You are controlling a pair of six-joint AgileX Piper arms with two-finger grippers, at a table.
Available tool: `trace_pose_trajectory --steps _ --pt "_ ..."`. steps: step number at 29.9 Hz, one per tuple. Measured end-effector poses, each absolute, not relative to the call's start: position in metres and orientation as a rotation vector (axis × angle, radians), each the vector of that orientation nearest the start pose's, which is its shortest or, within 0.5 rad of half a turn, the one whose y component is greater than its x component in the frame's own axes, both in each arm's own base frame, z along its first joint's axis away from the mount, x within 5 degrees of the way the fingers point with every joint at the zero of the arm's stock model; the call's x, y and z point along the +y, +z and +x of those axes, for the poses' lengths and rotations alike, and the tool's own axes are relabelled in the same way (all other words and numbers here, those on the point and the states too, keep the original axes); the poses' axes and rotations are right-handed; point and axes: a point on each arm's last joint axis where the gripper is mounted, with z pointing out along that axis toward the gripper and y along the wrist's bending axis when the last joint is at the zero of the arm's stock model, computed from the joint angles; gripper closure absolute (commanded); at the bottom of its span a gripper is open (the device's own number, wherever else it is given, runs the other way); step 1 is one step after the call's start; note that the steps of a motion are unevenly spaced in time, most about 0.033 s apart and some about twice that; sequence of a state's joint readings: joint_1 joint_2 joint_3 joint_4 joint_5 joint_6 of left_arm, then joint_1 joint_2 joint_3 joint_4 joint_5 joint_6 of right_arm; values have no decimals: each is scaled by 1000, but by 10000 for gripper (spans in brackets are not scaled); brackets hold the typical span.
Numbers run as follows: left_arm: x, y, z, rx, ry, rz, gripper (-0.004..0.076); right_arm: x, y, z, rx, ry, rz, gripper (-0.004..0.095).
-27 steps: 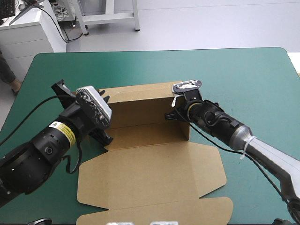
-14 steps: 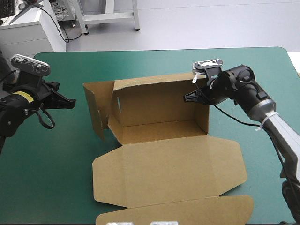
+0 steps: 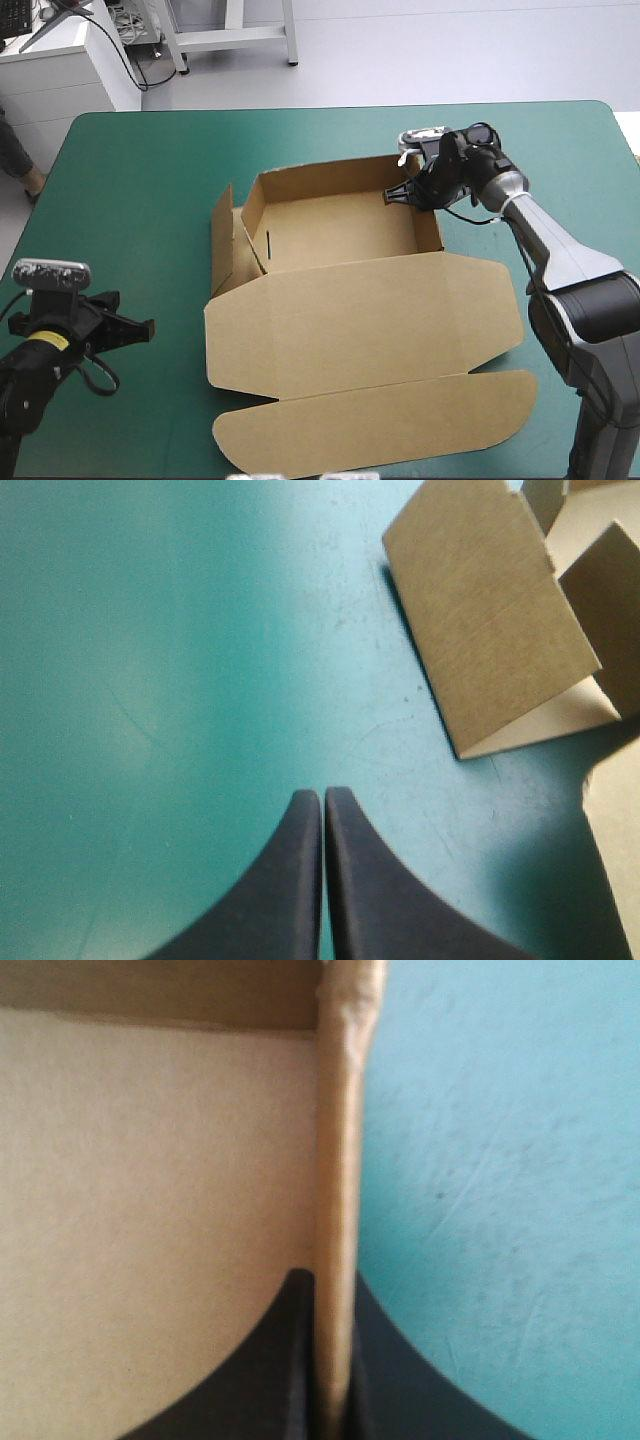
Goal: Fold the box
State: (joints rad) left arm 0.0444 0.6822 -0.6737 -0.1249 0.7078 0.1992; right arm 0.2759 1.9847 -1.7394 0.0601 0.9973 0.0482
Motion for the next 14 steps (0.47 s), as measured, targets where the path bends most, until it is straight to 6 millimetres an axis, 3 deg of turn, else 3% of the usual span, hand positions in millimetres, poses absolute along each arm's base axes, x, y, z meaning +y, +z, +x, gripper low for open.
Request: trace_pose_trajectory --steps 5,9,14 --pt "-4 304 95 2105 -13 99 733 125 255 422 2753 172 -297 927" --pt "-9 298 82 2068 -47 156 733 125 255 422 2753 171 -303 885" --pt "-15 290 77 2077 -68 284 733 125 251 422 2770 165 -346 633"
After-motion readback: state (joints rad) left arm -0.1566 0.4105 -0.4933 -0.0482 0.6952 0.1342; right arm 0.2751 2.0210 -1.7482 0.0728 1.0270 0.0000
